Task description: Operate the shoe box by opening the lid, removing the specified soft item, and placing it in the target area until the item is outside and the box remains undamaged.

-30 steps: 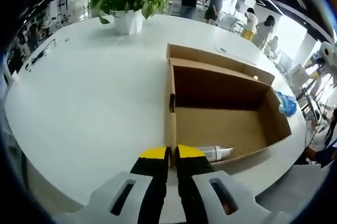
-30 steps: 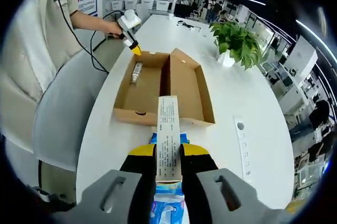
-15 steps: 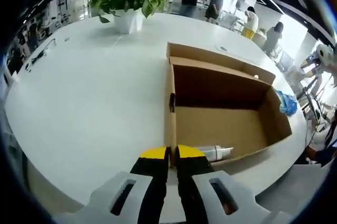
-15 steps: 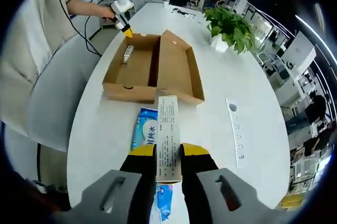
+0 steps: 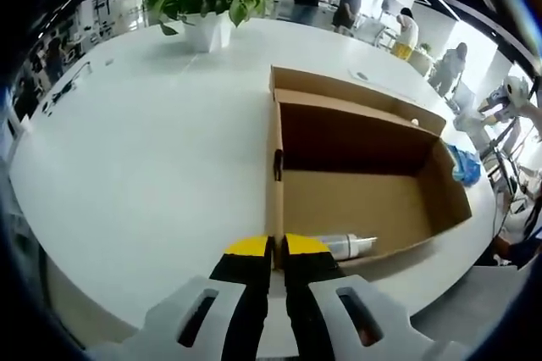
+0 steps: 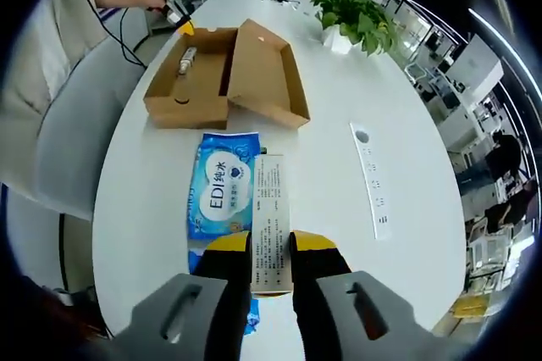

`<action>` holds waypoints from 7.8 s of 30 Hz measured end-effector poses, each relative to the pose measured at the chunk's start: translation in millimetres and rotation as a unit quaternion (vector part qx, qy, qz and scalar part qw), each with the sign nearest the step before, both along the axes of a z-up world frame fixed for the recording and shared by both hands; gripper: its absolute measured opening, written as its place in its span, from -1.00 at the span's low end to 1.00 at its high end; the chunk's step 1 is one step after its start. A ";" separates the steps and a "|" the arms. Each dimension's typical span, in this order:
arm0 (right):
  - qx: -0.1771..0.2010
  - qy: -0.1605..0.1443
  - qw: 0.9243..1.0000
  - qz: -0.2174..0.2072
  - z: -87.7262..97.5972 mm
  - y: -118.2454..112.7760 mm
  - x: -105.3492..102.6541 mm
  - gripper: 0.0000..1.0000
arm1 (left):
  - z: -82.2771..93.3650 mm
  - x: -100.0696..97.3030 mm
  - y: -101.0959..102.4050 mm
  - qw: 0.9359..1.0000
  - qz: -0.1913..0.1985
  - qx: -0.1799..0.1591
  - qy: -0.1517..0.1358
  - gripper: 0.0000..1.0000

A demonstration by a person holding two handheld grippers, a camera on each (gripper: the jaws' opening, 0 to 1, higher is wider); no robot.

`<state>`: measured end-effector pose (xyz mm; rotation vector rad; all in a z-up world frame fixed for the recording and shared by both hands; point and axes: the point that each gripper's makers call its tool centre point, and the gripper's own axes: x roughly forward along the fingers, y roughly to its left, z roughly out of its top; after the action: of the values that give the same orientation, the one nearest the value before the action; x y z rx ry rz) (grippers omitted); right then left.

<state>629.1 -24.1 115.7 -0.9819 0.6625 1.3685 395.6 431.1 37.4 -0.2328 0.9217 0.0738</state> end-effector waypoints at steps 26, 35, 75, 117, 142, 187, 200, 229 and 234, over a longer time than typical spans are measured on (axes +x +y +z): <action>-0.062 0.022 0.997 -0.026 -72.1 -50.5 27.9 -0.71 | -2.0 1.7 1.6 1.000 0.005 0.004 0.012 -0.96; -0.110 0.006 0.994 -0.008 -90.2 -70.6 32.1 -0.71 | -2.3 2.0 1.4 1.000 0.005 0.003 0.014 -0.96; -0.154 -0.010 0.988 -0.018 -106.4 -88.2 42.6 -0.67 | -2.8 3.3 1.3 1.000 -0.017 0.016 0.009 -0.94; 0.080 -0.003 0.959 -0.271 -25.2 -49.6 -45.9 0.62 | 23.5 23.4 -44.9 0.911 -0.397 0.098 0.056 -0.38; 0.200 0.004 0.912 -0.357 15.0 -22.7 -124.2 0.92 | -5.1 36.5 -72.4 0.791 -0.592 0.109 0.109 -0.25; 0.238 0.036 0.874 -0.422 -2.3 -15.8 -165.6 0.92 | -47.5 31.6 -98.6 0.733 -0.668 0.039 0.122 -0.17; 0.238 0.036 0.873 -0.424 -3.2 -16.4 -167.3 0.92 | -39.9 35.3 -103.7 0.753 -0.649 0.019 0.112 -0.19; 0.247 0.042 0.878 -0.407 -4.2 -5.1 -171.1 0.83 | -60.8 20.1 -83.8 0.737 -0.655 0.076 0.146 -0.45; 0.250 0.043 0.883 -0.396 -1.6 -0.3 -172.4 0.81 | -60.2 19.2 -84.1 0.739 -0.654 0.078 0.141 -0.62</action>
<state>456.7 -24.5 114.1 -0.1723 0.6289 0.7734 414.8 347.0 -22.8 0.6455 1.2005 -1.1575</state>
